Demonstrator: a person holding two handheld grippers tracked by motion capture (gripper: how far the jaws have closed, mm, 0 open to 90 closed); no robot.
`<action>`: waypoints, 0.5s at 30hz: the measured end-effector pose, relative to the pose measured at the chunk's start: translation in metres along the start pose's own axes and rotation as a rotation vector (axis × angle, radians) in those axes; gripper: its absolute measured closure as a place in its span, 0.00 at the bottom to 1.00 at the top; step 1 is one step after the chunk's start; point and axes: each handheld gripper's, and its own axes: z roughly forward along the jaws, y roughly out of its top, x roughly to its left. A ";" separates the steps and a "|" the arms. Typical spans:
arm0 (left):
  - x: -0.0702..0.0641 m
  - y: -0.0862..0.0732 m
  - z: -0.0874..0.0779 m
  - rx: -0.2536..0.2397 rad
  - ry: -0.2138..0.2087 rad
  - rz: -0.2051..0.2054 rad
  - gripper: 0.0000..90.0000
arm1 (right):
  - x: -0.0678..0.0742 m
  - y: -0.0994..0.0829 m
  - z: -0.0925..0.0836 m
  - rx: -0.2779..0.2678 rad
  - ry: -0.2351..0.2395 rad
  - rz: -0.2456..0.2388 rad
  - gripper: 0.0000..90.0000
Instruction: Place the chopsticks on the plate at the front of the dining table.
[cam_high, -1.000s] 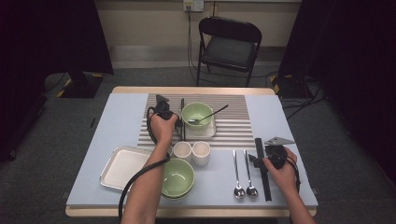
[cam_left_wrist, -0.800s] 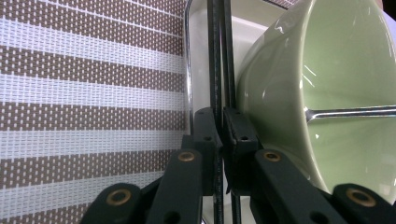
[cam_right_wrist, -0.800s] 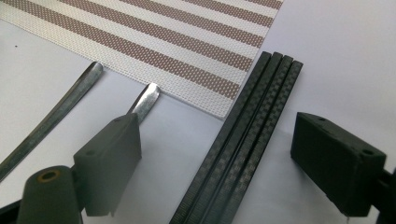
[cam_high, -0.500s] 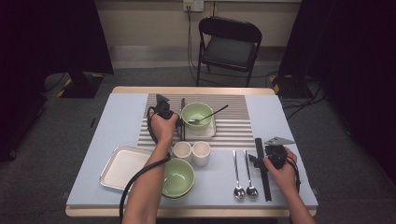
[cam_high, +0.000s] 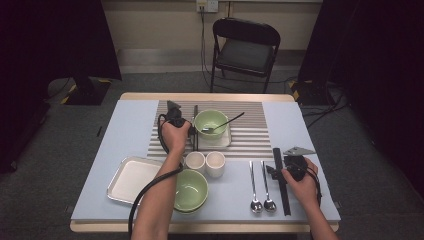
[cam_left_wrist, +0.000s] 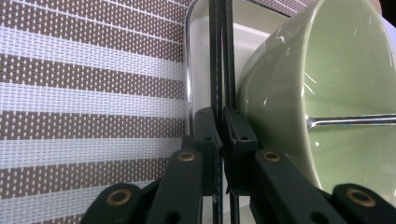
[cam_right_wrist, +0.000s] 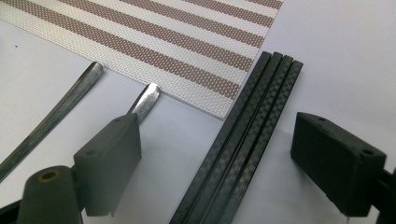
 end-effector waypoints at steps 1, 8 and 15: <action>0.000 0.000 0.000 -0.001 -0.001 -0.001 0.94 | 0.000 0.000 0.000 -0.001 0.000 -0.001 0.17; 0.000 0.000 -0.002 -0.011 -0.006 -0.016 0.91 | 0.000 0.000 0.000 -0.001 0.000 0.000 0.17; 0.002 -0.001 -0.007 0.004 -0.012 -0.006 0.92 | 0.000 0.000 0.000 0.000 0.000 0.000 0.17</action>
